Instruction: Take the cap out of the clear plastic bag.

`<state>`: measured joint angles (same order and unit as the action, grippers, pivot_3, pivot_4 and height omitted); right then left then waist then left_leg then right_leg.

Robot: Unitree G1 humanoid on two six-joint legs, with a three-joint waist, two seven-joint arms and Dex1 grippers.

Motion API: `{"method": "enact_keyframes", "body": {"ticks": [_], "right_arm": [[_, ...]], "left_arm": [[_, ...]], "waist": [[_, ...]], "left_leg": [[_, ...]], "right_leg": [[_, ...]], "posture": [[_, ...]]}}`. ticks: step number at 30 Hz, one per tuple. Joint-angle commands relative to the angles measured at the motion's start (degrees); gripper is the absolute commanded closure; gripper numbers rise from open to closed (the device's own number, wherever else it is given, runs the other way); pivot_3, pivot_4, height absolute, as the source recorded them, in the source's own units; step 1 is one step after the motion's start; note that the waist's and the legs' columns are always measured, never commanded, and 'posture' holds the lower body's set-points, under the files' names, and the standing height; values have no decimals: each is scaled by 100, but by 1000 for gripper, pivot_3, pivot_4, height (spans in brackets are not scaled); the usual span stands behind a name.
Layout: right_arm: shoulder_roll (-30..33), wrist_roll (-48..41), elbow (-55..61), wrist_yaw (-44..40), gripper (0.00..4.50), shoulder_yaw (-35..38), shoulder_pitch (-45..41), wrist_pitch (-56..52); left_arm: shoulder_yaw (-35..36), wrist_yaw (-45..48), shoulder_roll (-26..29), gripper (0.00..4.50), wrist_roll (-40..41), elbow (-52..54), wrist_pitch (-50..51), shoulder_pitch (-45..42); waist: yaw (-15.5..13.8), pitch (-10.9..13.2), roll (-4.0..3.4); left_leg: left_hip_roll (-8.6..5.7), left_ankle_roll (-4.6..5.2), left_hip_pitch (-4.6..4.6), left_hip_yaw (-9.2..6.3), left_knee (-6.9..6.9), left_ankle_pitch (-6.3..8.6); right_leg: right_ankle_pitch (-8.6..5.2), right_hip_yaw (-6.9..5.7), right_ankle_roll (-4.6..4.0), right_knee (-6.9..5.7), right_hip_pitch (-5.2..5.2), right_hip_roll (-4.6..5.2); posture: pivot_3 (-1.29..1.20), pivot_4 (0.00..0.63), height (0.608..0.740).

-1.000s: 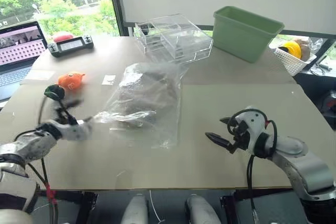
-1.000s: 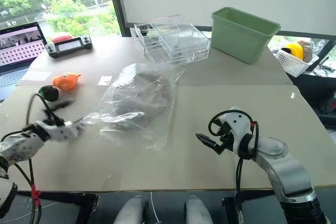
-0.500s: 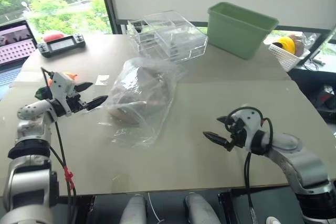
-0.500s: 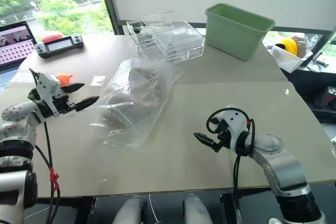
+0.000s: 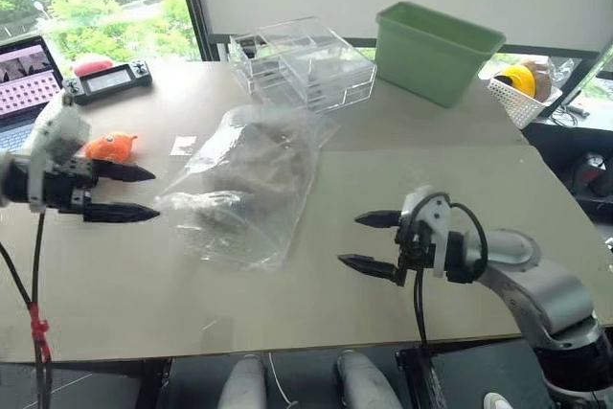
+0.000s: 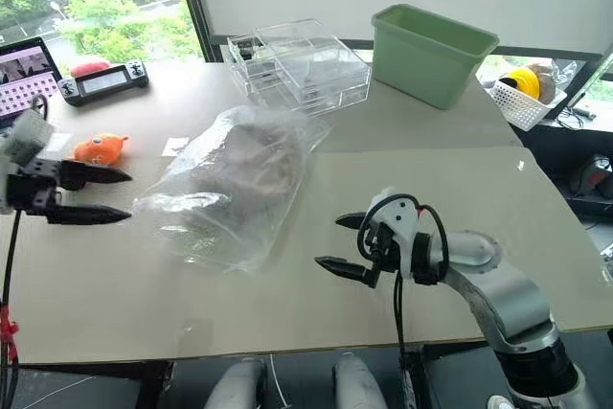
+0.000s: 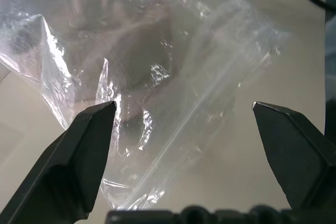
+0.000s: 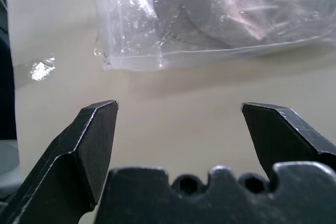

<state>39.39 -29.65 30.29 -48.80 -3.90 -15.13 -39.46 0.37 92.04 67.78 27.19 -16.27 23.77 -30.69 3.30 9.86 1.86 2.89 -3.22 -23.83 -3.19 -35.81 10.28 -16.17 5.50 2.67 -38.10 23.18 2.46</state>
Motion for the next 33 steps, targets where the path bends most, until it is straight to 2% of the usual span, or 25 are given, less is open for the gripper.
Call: {"method": "enact_keyframes", "body": {"ticks": [1,4,7,10,11,13,20,21,22,23,33], "right_arm": [[40,-165,273,0,0,33,-119,-85],[32,-378,500,13,0,45,-130,-235],[63,-479,633,53,0,62,-125,-348],[70,-660,770,138,0,157,-79,-480],[70,-708,802,177,0,188,-65,-516],[69,-773,849,267,0,226,-45,-573],[70,-858,957,556,0,226,-22,-688],[68,-874,973,597,0,232,-19,-710],[65,-892,988,635,0,237,-17,-729],[60,-907,998,668,0,242,-17,-744],[-63,-1462,1071,1035,0,504,-245,-1027]], "left_arm": [[115,-169,-175,16,-131,793,-430,562],[143,-761,-588,16,-391,943,-725,734],[200,-1450,-1075,16,-724,576,-1128,362],[190,-1637,-1316,16,-782,482,-1154,78],[176,-1647,-1371,557,-782,466,-1177,6],[122,-1602,-1444,981,-789,454,-1221,-88],[-68,-1473,-1616,3542,-921,492,-1284,-198],[-116,-1475,-1645,3740,-987,456,-1323,-242],[-164,-1477,-1670,4188,-1047,420,-1365,-282],[-210,-1481,-1691,4423,-1096,389,-1380,-314],[-497,-1670,-2260,4423,-1261,355,-1060,-814]], "waist": [[-11,0,0],[-34,0,1],[-88,1,3],[-106,1,8],[-107,1,9],[-105,1,8],[-77,1,8],[-78,1,8],[-83,1,8],[-85,1,8],[-100,1,9]], "left_leg": [[2,1,-3,1,0,1],[1,2,-4,3,-1,2],[1,3,0,0,-7,2],[0,3,-2,-1,-14,2],[0,2,-3,-1,-14,2],[-1,3,-4,-1,-12,2],[-1,3,-3,-1,-9,2],[-1,3,-3,-1,-9,2],[-1,3,-3,-1,-9,2],[-1,3,-3,-1,-9,2],[-3,3,-4,-3,-13,2]], "right_leg": [[0,1,-1,1,4,-1],[1,3,-3,0,4,0],[-1,1,1,-4,-1,-1],[0,-1,2,-2,-4,-2],[0,0,3,0,-4,-1],[0,1,3,0,-3,-1],[2,1,0,-1,-2,-1],[1,1,0,-2,-2,-1],[1,1,1,-1,-2,-1],[1,1,1,-2,-2,-1],[2,1,0,-2,-5,-1]], "posture": [[0,150,735],[0,150,735],[0,150,735],[0,150,735],[0,150,735],[0,150,735],[0,150,735],[0,150,735],[0,150,735],[0,150,735],[0,150,735]]}}
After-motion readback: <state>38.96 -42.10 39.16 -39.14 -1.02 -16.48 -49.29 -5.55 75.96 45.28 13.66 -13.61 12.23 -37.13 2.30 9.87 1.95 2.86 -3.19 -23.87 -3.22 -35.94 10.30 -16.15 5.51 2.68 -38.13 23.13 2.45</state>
